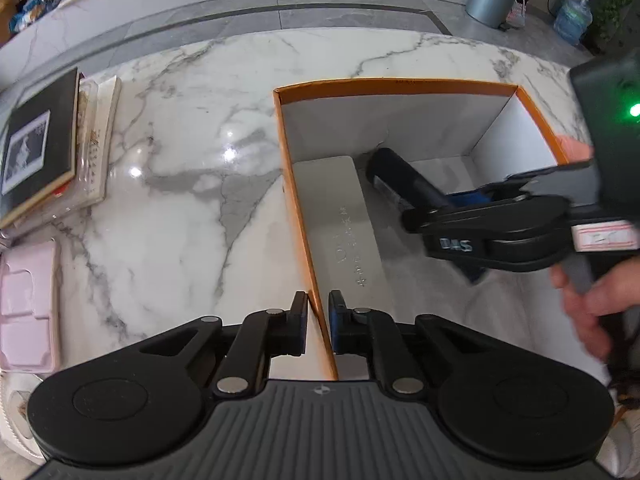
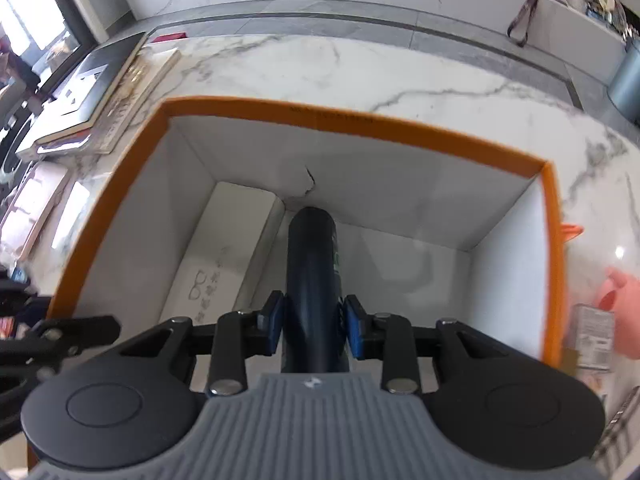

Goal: Organize rigid objects
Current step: 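Carry the green shampoo bottle into the box with the right gripper and lower it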

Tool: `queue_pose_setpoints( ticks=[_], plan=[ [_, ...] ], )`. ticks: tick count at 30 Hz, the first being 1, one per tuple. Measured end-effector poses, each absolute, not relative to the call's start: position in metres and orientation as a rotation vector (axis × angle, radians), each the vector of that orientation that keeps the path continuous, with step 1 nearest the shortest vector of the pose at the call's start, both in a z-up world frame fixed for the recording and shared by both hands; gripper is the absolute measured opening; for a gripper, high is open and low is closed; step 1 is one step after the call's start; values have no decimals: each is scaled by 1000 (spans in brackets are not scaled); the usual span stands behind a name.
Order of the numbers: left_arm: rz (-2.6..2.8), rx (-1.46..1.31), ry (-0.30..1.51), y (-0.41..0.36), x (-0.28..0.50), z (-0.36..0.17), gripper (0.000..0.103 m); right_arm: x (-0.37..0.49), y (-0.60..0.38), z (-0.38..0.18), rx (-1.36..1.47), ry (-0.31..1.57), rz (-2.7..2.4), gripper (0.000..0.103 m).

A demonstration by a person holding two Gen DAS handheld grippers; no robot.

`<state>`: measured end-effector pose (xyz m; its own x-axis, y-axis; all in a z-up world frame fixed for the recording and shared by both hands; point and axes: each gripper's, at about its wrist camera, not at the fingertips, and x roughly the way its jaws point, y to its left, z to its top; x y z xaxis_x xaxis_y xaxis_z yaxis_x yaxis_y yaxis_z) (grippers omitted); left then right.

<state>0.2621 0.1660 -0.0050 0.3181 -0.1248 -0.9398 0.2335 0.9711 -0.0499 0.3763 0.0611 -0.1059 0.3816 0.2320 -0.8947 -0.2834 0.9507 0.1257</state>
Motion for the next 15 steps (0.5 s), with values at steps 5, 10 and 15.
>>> queue_pose_setpoints(
  ticks=[5, 10, 15],
  plan=[
    [-237, 83, 1221, 167, 261, -5, 12, 386, 63, -121, 40, 1168, 344, 33],
    [-233, 83, 1213, 167, 260, -5, 12, 385, 57, -123, 99, 1155, 392, 36],
    [-227, 73, 1208, 168, 259, -5, 12, 374, 52, -110, 24, 1149, 450, 44]
  ],
)
